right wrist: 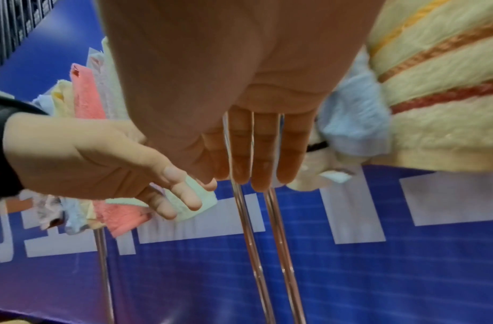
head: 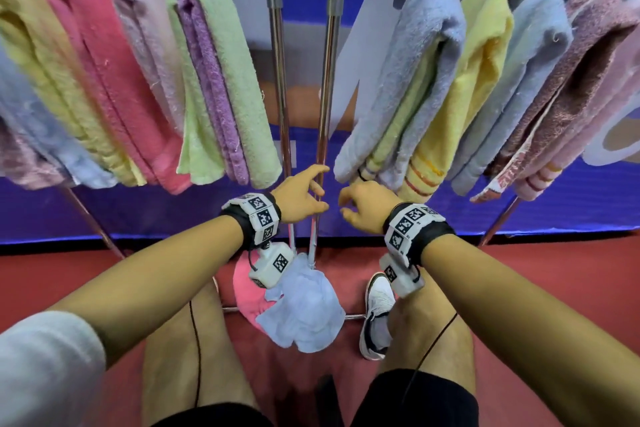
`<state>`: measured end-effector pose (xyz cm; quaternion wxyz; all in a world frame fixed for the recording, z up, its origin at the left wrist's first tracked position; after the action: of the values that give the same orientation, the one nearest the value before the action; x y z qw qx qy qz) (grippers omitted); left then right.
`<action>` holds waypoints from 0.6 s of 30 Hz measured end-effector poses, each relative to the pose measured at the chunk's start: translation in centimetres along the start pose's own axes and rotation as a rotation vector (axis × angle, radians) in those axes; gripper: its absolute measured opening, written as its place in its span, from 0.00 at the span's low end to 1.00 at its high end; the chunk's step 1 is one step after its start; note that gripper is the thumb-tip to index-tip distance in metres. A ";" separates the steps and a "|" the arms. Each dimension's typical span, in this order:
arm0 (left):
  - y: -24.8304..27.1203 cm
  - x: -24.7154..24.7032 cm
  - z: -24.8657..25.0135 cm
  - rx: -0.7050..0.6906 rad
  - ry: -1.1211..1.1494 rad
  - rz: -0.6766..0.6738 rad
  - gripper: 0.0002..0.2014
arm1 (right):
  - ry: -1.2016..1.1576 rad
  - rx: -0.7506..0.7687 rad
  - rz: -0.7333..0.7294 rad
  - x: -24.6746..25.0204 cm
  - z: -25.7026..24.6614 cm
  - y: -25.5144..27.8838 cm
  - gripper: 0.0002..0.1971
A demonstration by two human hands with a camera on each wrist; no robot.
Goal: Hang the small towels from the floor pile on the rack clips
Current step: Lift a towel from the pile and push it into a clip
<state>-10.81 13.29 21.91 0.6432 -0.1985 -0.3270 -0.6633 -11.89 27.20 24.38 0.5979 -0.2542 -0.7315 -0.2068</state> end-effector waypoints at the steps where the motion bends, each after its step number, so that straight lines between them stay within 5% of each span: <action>1: 0.4 0.2 -0.8 0.015 -0.001 0.008 0.39 | -0.019 0.011 0.008 -0.1 -0.6 -0.3 0.12; 11: 3.9 3.7 -4.8 -0.007 -0.205 0.181 0.42 | -0.212 0.038 0.055 -0.4 -4.0 -3.3 0.20; 18: 6.4 7.6 -9.6 0.151 -0.504 0.144 0.41 | -0.226 0.090 -0.005 -0.7 -5.3 -5.5 0.24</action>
<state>-3.68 1.44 21.45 0.5999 -0.3316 -0.5103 -0.5193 -11.06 19.58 24.73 0.5221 -0.2470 -0.8033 -0.1451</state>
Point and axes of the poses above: each hand's wrist, its own y-axis away from the middle knuckle, its own x-axis out of the back of the hand, z = x × y, the point moved 7 cm from there along -y, towards the middle knuckle, and after that the axes turned 9 degrees about x, right-handed, at the moved point
